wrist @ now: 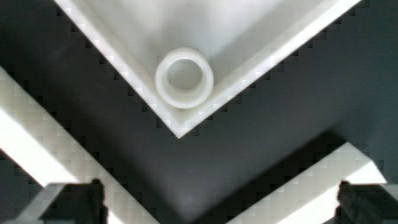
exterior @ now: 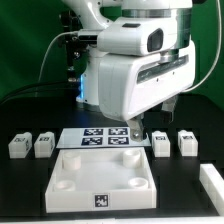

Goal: Assemble one leg

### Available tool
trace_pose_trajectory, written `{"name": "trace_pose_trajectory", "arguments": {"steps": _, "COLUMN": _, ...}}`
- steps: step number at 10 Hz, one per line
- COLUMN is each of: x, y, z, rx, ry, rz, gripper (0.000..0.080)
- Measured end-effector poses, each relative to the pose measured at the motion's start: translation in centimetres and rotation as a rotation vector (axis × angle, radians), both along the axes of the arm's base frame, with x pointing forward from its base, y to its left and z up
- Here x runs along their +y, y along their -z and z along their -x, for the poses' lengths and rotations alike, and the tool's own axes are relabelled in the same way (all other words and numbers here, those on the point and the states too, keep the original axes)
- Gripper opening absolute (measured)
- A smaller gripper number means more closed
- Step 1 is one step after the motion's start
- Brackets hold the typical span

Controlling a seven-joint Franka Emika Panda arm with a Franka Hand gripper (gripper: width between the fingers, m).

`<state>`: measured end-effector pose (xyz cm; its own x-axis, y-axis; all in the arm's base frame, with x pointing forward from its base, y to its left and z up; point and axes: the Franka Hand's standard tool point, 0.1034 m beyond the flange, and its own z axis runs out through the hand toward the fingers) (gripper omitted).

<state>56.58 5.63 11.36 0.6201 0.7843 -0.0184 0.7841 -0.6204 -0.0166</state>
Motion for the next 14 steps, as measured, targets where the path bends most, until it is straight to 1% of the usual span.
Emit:
{"name": "trace_pose_trajectory", "arguments": {"steps": 8, "x": 0.0, "y": 0.0, "z": 0.0, "rx": 0.000, "ry": 0.000, "rz": 0.000, "gripper": 0.0650}}
{"name": "trace_pose_trajectory", "arguments": {"steps": 9, "x": 0.0, "y": 0.0, "z": 0.2, "rx": -0.004, "ry": -0.030, "rz": -0.001, "gripper": 0.0650}}
{"name": "trace_pose_trajectory", "arguments": {"steps": 10, "x": -0.2, "y": -0.1, "z": 1.5, "rx": -0.014, "ry": -0.071, "rz": 0.000, "gripper": 0.0650}}
{"name": "trace_pose_trajectory", "arguments": {"steps": 11, "x": -0.9, "y": 0.3, "z": 3.4, "rx": -0.020, "ry": -0.261, "rz": -0.001, "gripper": 0.0650}}
{"name": "trace_pose_trajectory", "arguments": {"steps": 13, "x": -3.6, "y": 2.5, "z": 8.2, "rx": -0.024, "ry": -0.546, "rz": -0.008, "gripper": 0.0650}}
{"name": "trace_pose_trajectory", "arguments": {"steps": 14, "x": -4.8, "y": 3.7, "z": 10.1, "rx": -0.028, "ry": -0.667, "rz": -0.012, "gripper": 0.0650}}
